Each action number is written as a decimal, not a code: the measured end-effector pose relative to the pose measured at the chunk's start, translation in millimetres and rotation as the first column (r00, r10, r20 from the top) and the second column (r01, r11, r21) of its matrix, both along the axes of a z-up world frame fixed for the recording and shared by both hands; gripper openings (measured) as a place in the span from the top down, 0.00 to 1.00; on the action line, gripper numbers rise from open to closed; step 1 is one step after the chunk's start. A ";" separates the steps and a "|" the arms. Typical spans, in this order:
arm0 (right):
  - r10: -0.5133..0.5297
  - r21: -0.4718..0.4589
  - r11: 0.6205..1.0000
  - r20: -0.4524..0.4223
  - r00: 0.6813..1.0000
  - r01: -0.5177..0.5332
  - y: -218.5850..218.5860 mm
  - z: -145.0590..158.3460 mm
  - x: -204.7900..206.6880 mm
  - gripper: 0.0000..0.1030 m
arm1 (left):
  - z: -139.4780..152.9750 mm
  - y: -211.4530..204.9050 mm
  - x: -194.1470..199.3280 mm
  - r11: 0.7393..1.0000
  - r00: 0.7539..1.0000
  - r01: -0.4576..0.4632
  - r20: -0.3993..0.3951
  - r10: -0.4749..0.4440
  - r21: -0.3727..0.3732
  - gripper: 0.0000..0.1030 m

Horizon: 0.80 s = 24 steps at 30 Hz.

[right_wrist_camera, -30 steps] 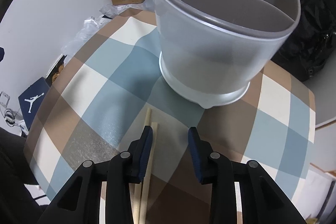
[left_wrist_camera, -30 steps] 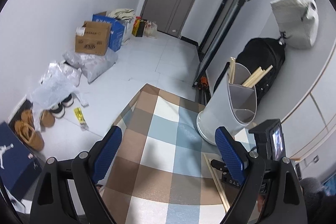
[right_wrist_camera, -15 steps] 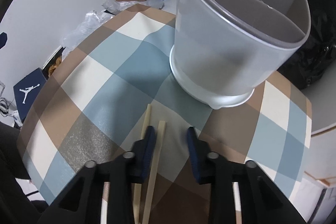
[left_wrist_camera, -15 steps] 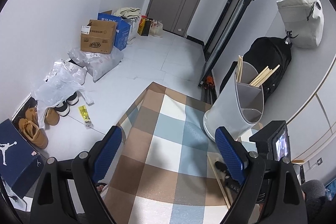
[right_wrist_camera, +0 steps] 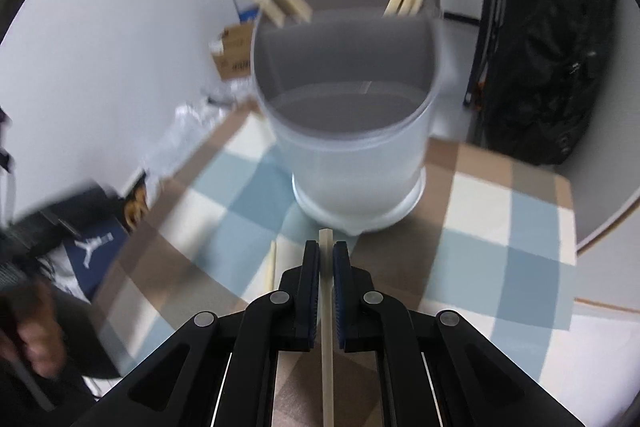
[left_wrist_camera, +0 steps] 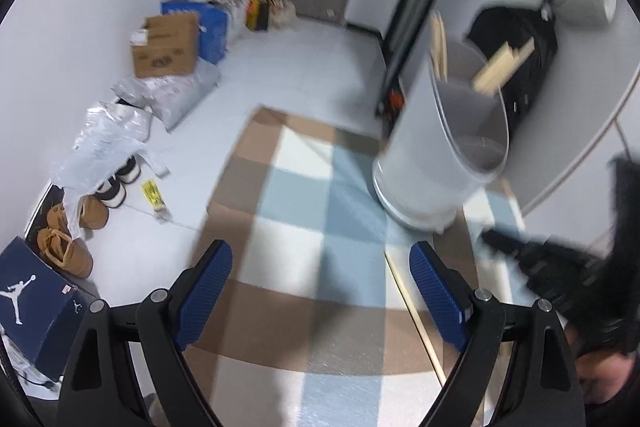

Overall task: Organize utensils
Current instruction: 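Grasp a chopstick with the right tool while the left tool grasps the last one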

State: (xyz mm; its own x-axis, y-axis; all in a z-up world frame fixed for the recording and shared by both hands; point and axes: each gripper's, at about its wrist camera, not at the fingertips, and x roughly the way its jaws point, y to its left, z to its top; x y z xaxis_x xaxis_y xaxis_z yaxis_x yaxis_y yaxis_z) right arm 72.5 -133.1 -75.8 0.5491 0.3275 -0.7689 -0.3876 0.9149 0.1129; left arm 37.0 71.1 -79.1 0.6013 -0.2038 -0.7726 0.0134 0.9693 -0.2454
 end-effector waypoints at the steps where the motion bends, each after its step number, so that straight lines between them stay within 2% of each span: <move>1: -0.008 0.032 0.999 0.027 1.000 0.007 -6.3 10.6 -3.3 0.94 | -3.0 -7.2 1.6 1.000 1.000 0.020 -0.020 -0.020 0.010 0.15; 4: -0.026 0.113 0.993 0.090 0.996 0.016 -22.7 34.0 -11.3 0.94 | -11.7 -24.6 6.2 0.998 0.995 0.052 -0.082 -0.048 0.043 0.15; 7: -0.052 0.182 0.983 0.147 0.988 0.024 -35.8 48.7 -17.7 0.94 | -17.1 -35.0 10.5 0.997 0.990 0.064 -0.129 -0.059 0.037 0.15; 10: -0.086 0.237 0.971 0.186 0.979 0.040 -50.7 52.1 -23.9 0.94 | -25.4 -45.9 17.7 0.997 0.979 0.071 -0.195 -0.065 0.028 0.15; 13: -0.116 0.265 0.963 0.209 0.971 0.058 -64.1 49.7 -24.0 0.94 | -27.9 -59.1 23.6 0.995 0.973 0.088 -0.220 -0.075 0.050 0.16; 15: -0.138 0.303 0.950 0.187 0.973 0.077 -72.9 48.0 -18.4 0.94 | -28.2 -68.1 27.6 0.992 0.969 0.099 -0.236 -0.079 0.072 0.16; 20: -0.157 0.326 0.942 0.213 0.964 0.081 -89.8 54.3 -19.4 0.94 | -39.7 -80.7 38.2 0.987 0.952 0.098 -0.299 -0.057 0.124 0.40; 21: -0.159 0.327 0.941 0.215 0.963 0.082 -91.0 54.6 -19.8 0.94 | -45.3 -81.9 39.5 0.987 0.943 0.095 -0.329 -0.048 0.126 0.50; 22: -0.159 0.330 0.940 0.216 0.963 0.081 -93.9 55.5 -21.3 0.94 | -48.3 -81.0 38.5 0.987 0.937 0.095 -0.347 -0.046 0.126 0.54; 23: -0.160 0.333 0.939 0.218 0.963 0.081 -95.5 55.8 -20.9 0.94 | -45.8 -83.5 36.8 0.984 0.942 0.092 -0.334 -0.037 0.151 0.56; 24: -0.163 0.336 0.938 0.220 0.962 0.082 -97.5 55.2 -19.8 0.94 | -45.8 -87.0 36.6 0.980 0.937 0.098 -0.348 -0.032 0.175 0.60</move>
State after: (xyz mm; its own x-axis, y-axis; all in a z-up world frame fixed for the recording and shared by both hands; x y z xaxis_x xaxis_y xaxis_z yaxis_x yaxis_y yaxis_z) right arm 52.7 -230.5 -20.7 0.7559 0.4526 -0.4731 -0.3274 0.8871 0.3255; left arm 73.6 -15.9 -124.9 0.2847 -0.0662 -0.9563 0.0258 0.9978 -0.0614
